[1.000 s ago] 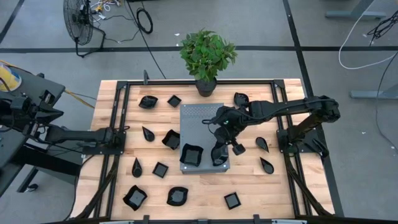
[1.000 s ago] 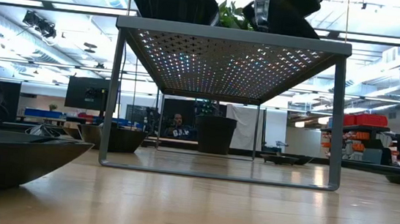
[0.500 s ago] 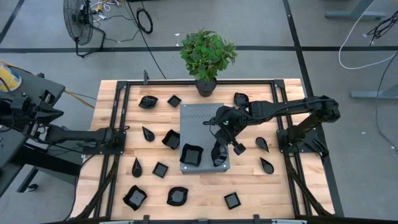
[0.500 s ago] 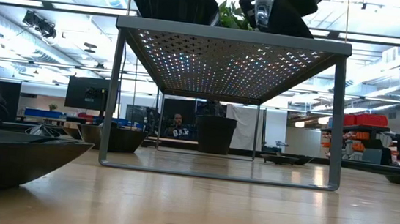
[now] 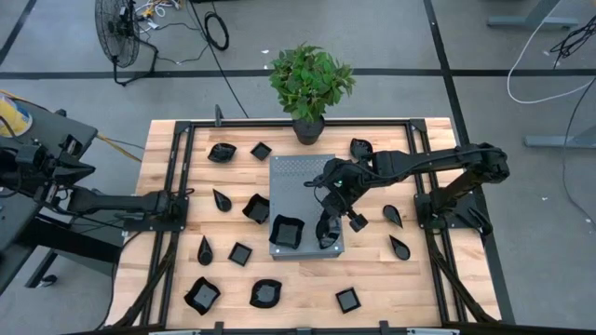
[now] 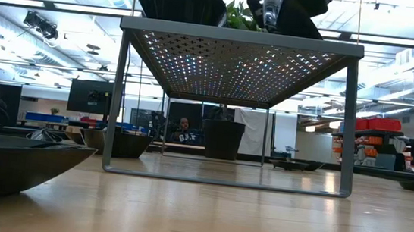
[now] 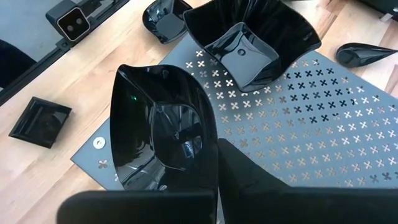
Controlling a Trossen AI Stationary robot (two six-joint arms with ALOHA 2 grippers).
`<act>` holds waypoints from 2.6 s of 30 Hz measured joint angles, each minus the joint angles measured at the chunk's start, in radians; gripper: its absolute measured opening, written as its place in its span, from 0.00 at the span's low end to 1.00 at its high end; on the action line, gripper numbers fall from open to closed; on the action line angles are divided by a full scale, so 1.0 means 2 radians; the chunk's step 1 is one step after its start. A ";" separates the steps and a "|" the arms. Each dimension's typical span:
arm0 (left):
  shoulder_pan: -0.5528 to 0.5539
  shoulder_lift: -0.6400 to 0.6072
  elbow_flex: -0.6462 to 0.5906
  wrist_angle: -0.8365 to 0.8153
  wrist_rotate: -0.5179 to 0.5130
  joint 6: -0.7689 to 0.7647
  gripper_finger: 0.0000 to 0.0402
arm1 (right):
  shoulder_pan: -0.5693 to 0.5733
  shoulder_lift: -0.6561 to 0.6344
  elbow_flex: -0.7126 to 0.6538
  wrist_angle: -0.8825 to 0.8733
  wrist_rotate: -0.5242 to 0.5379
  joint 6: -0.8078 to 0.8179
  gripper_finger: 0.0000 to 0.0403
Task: Pick & Place Mini shaped plates
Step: Put the black bowl on the shelf, then stack the black bowl on top of the black bowl on the shelf
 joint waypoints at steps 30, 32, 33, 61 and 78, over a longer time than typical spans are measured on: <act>0.000 0.000 0.000 0.000 0.000 0.000 0.06 | 0.000 0.000 0.000 0.002 0.001 0.020 0.06; 0.000 0.000 0.000 0.000 0.000 0.000 0.06 | 0.000 0.000 0.000 -0.003 0.001 0.020 0.06; 0.000 0.000 0.000 0.000 0.000 0.000 0.06 | 0.000 0.000 0.000 -0.005 0.002 0.020 0.06; 0.000 0.000 0.000 0.000 0.000 0.000 0.06 | 0.037 -0.120 -0.033 -0.033 0.199 0.155 0.38; 0.000 0.000 0.000 0.000 0.000 0.000 0.06 | -0.037 -0.168 -0.122 -0.049 0.254 0.347 0.44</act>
